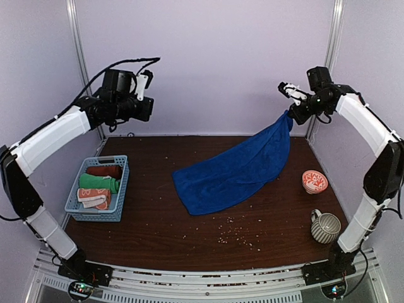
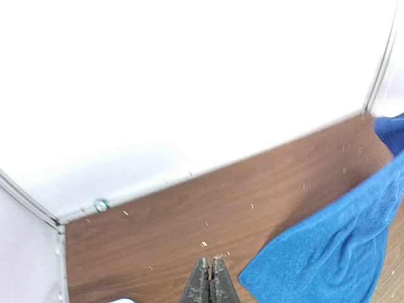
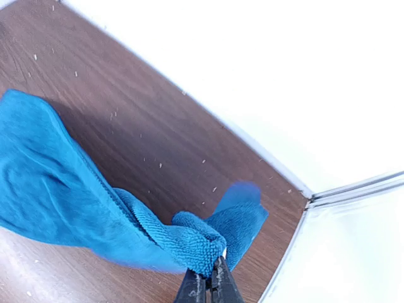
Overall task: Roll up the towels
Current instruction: Pick up the towel from the center of the board, then flatten out the towel at the center of the board.
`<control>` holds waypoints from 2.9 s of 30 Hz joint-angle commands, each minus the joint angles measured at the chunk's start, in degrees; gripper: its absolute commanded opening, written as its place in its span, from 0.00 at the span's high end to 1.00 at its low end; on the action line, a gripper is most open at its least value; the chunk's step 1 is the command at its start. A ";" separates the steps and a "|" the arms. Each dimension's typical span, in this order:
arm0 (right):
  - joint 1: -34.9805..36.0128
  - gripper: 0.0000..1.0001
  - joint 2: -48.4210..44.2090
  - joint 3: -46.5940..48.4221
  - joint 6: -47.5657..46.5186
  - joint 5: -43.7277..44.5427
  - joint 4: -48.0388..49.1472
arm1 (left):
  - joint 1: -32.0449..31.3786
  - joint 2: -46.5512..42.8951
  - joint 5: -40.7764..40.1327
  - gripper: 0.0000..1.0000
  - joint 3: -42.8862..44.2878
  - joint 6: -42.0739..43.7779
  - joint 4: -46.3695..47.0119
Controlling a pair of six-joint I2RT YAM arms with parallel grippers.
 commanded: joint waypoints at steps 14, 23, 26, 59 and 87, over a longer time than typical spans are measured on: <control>-0.25 1.00 -6.13 -11.00 3.79 -4.18 -1.30 | 0.38 14.32 14.10 0.54 -8.32 -10.83 1.85; -0.25 1.00 -1.09 -7.11 4.97 -6.36 -2.20 | -0.79 34.89 11.40 0.45 7.21 -5.98 -4.08; -0.25 1.00 0.04 -6.32 5.20 -6.93 -2.21 | -1.19 37.74 10.85 0.40 9.36 -5.43 -4.74; -0.86 1.00 6.35 10.34 6.91 -4.64 -7.69 | 0.64 19.90 -7.63 1.00 16.22 0.96 -13.03; -0.64 0.96 -31.48 -31.34 -1.71 -17.53 -0.67 | -2.39 -19.29 -2.37 1.00 -24.14 3.29 -0.56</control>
